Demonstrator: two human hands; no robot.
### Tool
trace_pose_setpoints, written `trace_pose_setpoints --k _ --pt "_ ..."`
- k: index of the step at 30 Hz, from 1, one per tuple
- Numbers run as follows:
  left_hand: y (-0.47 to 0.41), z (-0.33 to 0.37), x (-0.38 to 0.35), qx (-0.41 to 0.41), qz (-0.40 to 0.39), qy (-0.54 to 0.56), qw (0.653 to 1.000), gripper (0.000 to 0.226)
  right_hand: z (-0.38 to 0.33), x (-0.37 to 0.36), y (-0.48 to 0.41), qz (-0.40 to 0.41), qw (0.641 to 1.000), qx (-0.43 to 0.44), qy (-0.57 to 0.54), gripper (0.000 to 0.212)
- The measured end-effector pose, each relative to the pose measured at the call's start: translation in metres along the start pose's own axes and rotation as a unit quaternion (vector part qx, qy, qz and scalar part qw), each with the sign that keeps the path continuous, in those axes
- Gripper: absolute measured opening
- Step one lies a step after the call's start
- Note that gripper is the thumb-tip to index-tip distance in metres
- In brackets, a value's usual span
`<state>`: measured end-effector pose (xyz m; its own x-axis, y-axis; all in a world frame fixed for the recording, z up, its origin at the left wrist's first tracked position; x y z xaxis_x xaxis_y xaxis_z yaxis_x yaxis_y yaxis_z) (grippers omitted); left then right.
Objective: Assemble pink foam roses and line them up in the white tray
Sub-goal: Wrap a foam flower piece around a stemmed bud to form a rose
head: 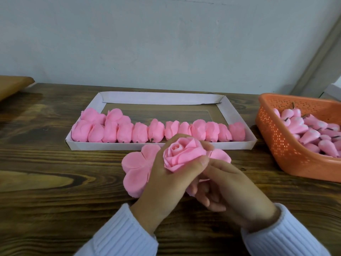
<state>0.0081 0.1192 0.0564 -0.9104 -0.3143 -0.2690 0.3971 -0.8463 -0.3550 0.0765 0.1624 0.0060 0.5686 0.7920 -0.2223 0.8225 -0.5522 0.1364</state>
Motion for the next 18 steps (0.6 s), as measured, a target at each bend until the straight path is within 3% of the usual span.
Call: trace_pose_setpoints --k 3,7,10,12,18 --pt "0.002 -0.005 0.0 0.014 -0.001 -0.007 1.0 0.015 0.005 -0.013 0.003 -0.044 0.998 -0.028 -0.037 0.029" --pt "0.0 0.002 0.005 -0.009 0.021 -0.031 0.999 0.02 0.008 -0.01 0.002 -0.024 0.998 -0.032 -0.044 0.03" --pt "-0.004 -0.001 0.013 0.008 0.039 0.01 0.999 0.029 0.008 -0.015 0.0 -0.036 0.997 -0.035 -0.062 0.023" --pt "-0.004 -0.001 0.011 0.013 0.022 0.03 0.999 0.03 0.013 -0.018 -0.001 -0.05 0.994 -0.06 -0.081 0.03" --pt "-0.003 0.009 -0.001 -0.024 -0.026 -0.032 0.999 0.039 0.018 -0.03 0.001 -0.12 0.955 -0.109 -0.249 0.038"
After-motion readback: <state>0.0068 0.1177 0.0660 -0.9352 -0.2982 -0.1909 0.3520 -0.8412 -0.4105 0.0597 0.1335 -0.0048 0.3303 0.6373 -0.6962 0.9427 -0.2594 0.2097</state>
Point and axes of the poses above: each hand's wrist, its own y-axis away from the middle knuckle, its own x-axis out of the back of the hand, z = x × y, the point moved 10 cm from there along -y, towards the middle knuckle, and after that the axes turned 1 degree about x, right-handed, at the moved point
